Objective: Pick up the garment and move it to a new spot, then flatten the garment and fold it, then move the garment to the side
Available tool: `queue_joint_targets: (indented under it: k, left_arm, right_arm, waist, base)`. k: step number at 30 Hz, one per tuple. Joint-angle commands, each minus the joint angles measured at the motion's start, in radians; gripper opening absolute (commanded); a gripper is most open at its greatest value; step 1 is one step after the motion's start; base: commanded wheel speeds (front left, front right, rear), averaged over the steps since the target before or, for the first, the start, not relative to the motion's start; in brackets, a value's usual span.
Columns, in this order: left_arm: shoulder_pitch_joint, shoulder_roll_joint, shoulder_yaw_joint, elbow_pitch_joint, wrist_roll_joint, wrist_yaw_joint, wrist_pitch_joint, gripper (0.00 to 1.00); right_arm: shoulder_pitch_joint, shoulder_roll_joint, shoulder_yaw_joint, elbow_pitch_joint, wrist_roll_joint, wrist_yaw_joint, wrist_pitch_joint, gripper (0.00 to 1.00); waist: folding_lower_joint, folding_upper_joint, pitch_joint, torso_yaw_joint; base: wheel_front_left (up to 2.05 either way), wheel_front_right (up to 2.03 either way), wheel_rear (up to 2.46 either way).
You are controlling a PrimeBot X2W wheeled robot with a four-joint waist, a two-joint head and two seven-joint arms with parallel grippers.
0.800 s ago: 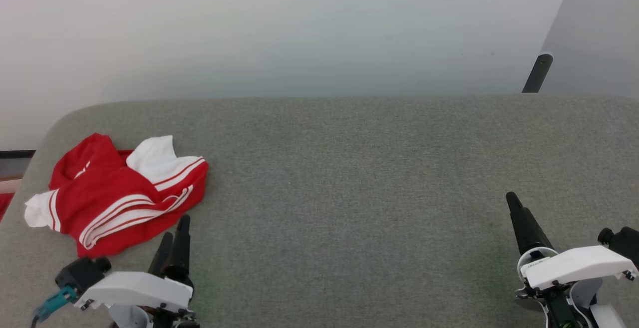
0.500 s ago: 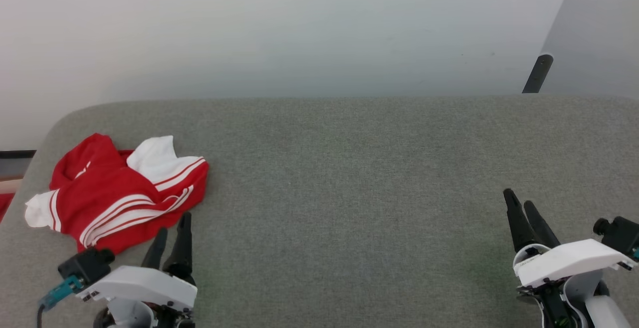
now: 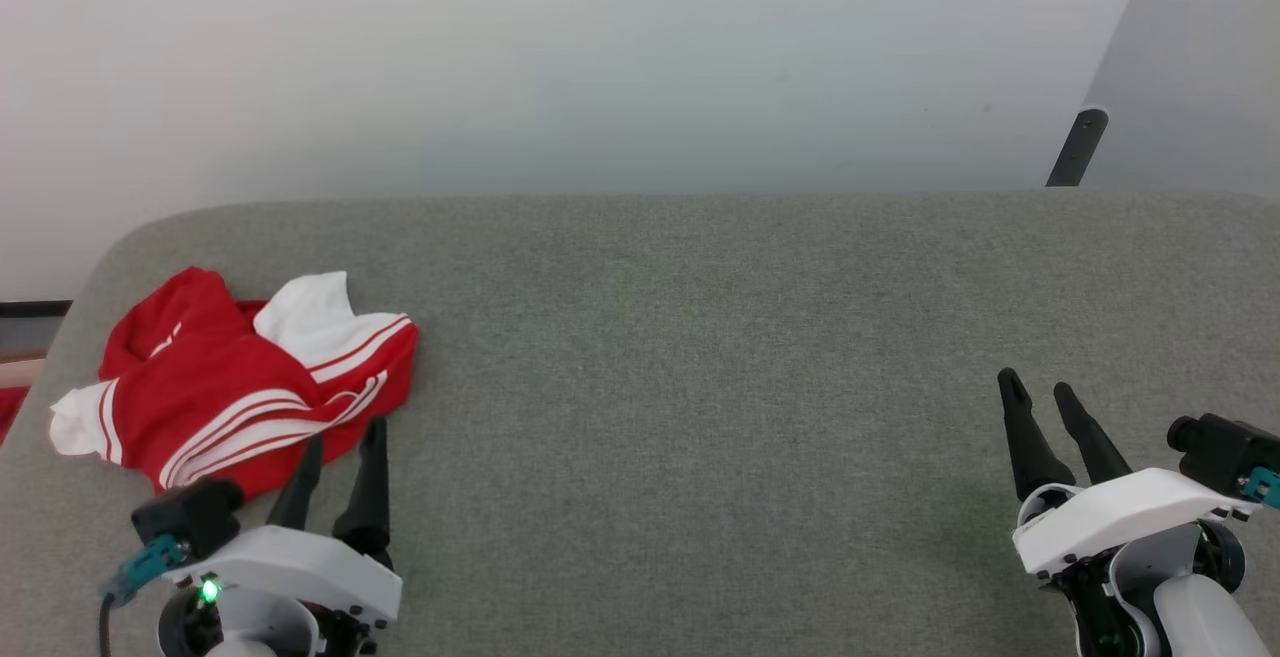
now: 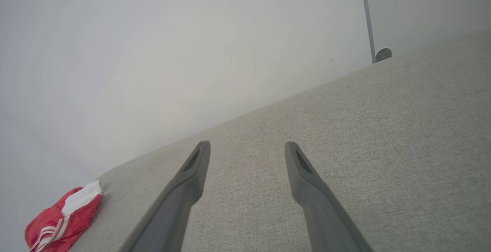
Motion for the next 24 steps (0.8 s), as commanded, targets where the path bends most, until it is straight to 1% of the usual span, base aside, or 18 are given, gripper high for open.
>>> queue_joint_targets:
  k: [1,24]
  left_arm:
    - [-0.027,0.011,-0.002,-0.011,0.032,0.002,-0.011,1.00]
    - [-0.040,0.022,-0.013,0.021,0.262,-0.014,-0.070,1.00]
  right_arm:
    - [-0.030,-0.005,0.003,-0.003,-0.034,0.000,-0.010,1.00]
    - [-0.051,-0.008,-0.016,0.037,-0.281,0.000,-0.060,1.00]
  waist:
    - [0.0000,0.0000,0.000,0.000]
    - [0.0000,0.0000,-0.001,-0.001]
  base:
    - [0.00,0.00,0.00]
    - [0.00,0.00,0.00]
